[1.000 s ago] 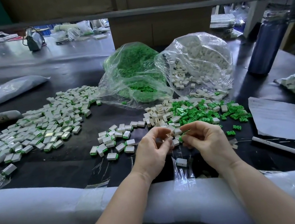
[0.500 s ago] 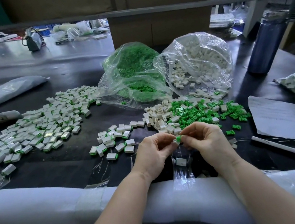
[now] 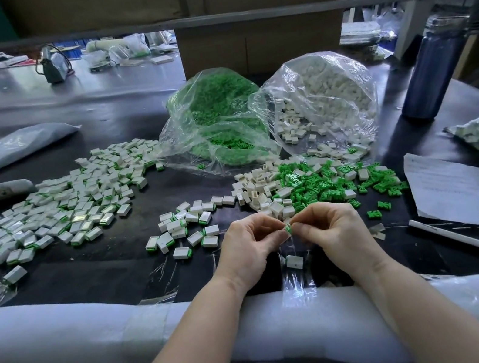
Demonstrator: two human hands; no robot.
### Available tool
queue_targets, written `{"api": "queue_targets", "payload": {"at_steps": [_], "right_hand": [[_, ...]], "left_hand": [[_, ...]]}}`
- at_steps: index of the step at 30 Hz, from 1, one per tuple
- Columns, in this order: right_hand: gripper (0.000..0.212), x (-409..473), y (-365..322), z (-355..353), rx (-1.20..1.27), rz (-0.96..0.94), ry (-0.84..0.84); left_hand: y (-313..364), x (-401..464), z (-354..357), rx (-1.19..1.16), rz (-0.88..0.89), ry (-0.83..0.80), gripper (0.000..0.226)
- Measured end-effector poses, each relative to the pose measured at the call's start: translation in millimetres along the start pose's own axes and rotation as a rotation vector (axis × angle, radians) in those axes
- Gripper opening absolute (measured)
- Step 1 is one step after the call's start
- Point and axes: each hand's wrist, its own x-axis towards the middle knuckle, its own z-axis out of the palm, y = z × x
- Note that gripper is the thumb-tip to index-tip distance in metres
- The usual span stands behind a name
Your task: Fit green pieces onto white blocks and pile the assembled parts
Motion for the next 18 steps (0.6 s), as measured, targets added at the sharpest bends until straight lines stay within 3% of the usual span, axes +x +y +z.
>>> {"api": "queue_targets", "payload": {"at_steps": [5, 18], "right_hand": [[0.017, -0.5, 0.4, 0.1, 0.027, 0.036, -0.012], [0.020, 0.5, 0.1, -1.8, 0.014, 0.060, -0.090]], "left_hand": [[0.3, -0.3, 1.7, -0.032, -0.009, -0.011, 0.024], [3.1, -2.6, 3.1, 0.162, 0.077, -0.072, 0.008]]}}
